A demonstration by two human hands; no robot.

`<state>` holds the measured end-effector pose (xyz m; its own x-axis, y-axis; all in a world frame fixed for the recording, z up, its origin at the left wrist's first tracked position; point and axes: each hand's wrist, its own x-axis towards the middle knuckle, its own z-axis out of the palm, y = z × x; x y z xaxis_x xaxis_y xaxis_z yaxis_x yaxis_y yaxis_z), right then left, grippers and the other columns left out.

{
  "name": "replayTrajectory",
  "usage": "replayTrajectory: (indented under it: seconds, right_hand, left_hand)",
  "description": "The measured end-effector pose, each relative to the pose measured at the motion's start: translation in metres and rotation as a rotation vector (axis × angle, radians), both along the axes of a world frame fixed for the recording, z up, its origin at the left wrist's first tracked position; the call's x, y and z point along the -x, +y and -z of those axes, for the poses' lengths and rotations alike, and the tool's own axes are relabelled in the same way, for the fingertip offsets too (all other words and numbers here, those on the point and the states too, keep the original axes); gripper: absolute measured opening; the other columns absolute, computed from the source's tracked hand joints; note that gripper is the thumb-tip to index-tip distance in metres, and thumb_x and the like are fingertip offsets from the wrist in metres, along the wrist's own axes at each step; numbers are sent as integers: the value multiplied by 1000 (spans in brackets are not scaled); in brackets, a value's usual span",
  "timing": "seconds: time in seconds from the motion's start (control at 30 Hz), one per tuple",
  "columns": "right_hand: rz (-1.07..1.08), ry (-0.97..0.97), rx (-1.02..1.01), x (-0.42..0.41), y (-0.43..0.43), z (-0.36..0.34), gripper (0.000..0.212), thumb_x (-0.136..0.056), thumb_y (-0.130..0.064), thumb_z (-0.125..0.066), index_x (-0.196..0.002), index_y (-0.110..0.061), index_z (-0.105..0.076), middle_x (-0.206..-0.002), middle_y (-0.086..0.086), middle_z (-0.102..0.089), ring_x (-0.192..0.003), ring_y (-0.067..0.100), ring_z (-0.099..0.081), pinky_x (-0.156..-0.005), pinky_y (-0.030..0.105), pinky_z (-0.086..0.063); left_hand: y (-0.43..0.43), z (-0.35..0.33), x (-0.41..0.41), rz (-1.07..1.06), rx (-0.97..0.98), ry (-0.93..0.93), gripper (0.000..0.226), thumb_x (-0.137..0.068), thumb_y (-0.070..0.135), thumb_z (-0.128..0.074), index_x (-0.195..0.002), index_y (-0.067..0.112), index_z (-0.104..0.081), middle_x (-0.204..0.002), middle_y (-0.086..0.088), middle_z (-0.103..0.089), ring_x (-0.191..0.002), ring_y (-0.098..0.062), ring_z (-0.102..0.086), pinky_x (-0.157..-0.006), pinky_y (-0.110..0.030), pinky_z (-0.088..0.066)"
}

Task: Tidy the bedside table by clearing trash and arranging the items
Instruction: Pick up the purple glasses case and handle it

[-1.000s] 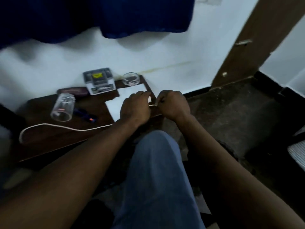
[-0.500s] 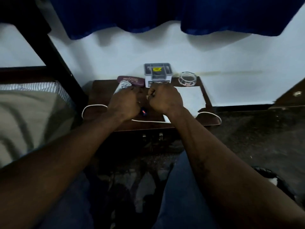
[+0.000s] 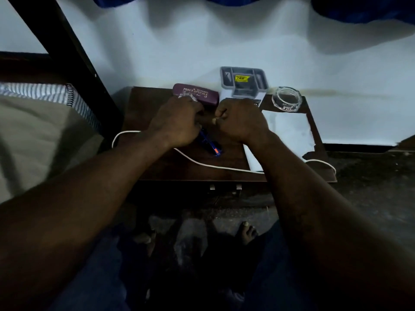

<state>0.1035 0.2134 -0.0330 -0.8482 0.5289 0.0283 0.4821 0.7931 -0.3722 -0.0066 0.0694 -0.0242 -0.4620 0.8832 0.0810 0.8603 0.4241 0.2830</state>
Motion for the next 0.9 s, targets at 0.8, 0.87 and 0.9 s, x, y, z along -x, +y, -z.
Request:
replayTrajectory:
  seconds: [0.8, 0.87, 0.9]
  right_hand:
    - [-54, -147, 44, 27, 22, 19, 21, -84, -42, -71, -69, -31, -60, -82, -8, -70, -87, 18, -68, -80, 34, -56]
    - [-65, -146, 56, 30, 21, 21, 20, -84, -41, -71, -71, -31, -61, -86, -6, -73, -89, 20, -69, -82, 37, -57]
    - [-71, -140, 62, 32, 20, 21, 20, -85, -41, -71, -71, -32, -61, -87, -5, -73, -89, 20, -69, -83, 38, -57]
  left_hand:
    - [39, 15, 91, -259, -174, -147, 32, -88, 10, -63, -114, 26, -74, -116, -6, -68, -110, -27, -63, -94, -37, -50]
    - [42, 21, 104, -307, -168, -172, 33, -89, 16, -68, -120, 26, -72, -124, -5, -67, -113, -25, -63, -97, -33, -49]
    - [43, 24, 108, -297, -157, -200, 36, -89, 21, -71, -124, 26, -71, -128, -4, -67, -116, -24, -63, -100, -33, -48]
